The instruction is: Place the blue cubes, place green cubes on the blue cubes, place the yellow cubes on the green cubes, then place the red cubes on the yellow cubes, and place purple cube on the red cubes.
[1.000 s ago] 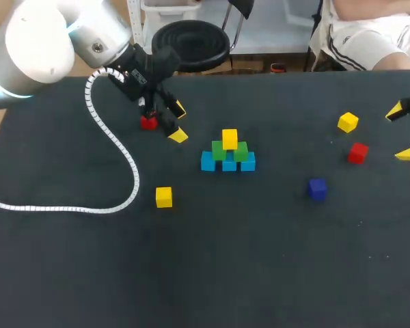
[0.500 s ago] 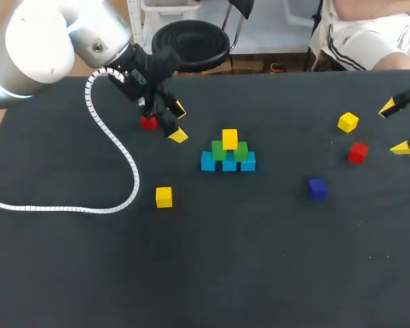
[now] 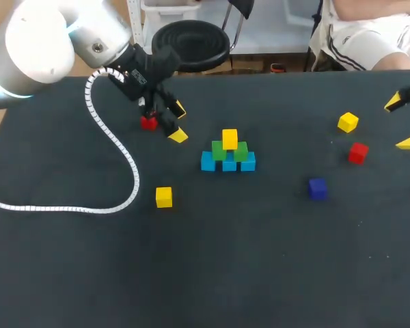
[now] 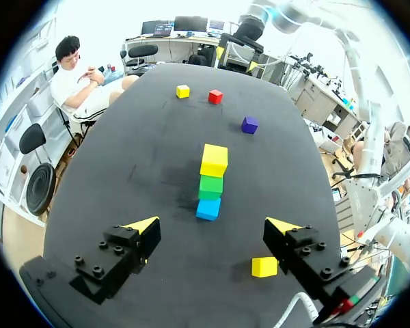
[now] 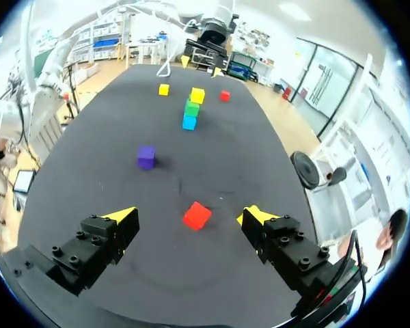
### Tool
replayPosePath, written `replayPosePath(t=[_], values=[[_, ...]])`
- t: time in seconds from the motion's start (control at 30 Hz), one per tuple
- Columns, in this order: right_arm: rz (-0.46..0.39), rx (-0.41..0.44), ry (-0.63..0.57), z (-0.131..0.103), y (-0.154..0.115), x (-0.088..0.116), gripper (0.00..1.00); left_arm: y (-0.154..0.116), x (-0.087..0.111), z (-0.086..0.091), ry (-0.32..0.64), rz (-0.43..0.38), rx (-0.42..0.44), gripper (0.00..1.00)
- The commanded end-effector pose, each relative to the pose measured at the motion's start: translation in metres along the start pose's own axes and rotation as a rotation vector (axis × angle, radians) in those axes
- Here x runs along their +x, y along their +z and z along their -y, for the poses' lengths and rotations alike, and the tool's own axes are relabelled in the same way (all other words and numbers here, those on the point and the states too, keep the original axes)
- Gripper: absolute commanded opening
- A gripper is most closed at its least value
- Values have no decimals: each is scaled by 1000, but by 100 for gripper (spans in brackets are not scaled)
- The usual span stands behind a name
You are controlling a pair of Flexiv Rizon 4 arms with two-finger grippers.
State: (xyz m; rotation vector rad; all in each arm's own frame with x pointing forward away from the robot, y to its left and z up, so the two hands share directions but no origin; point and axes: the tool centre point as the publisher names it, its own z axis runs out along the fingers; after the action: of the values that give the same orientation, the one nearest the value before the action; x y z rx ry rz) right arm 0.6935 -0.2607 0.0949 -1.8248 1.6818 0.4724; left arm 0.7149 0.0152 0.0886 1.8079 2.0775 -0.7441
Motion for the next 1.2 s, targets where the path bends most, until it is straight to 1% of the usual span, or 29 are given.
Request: replayPosePath(t=[0.03, 0.07, 0.1, 0.13, 0.2, 0.27, 0.3, 0.33, 0.4, 0.5, 0.7, 0.83, 0.93, 1.03, 1.1, 1.2], values=[[81, -70, -56, 25, -7, 15, 100, 0, 1, 0, 2, 1, 0, 100], [87, -77, -65, 28, -7, 18, 100, 0, 1, 0, 2, 1, 0, 100], [97, -94, -99, 32, -8, 21, 100, 0, 1, 0, 2, 1, 0, 100], [124, -100, -116, 39, -8, 24, 100, 0, 1, 0, 2, 1, 0, 100], [116, -125, -152, 47, -9, 28, 100, 0, 1, 0, 2, 1, 0, 100], [134, -132, -179, 58, -10, 30, 100, 0, 1, 0, 2, 1, 0, 100], [128, -133, -214, 63, -10, 30, 100, 0, 1, 0, 2, 1, 0, 100], [142, -142, -240, 70, -8, 29, 100, 0, 1, 0, 2, 1, 0, 100], [134, -167, -266, 78, -3, 28, 100, 0, 1, 0, 2, 1, 0, 100], [129, -218, -293, 92, 12, 26, 100, 0, 1, 0, 2, 1, 0, 100], [133, -319, -318, 107, 47, 24, 100, 0, 1, 0, 2, 1, 0, 100], [128, -368, -323, 113, 67, 26, 100, 0, 1, 0, 2, 1, 0, 100], [152, -396, -325, 119, 76, 31, 100, 0, 1, 0, 2, 1, 0, 100], [170, -445, -308, 126, 82, 40, 100, 0, 1, 0, 2, 1, 0, 100], [175, -448, -307, 130, 84, 43, 100, 0, 1, 0, 2, 1, 0, 100], [198, -474, -298, 136, 86, 45, 100, 0, 1, 0, 2, 1, 0, 100]])
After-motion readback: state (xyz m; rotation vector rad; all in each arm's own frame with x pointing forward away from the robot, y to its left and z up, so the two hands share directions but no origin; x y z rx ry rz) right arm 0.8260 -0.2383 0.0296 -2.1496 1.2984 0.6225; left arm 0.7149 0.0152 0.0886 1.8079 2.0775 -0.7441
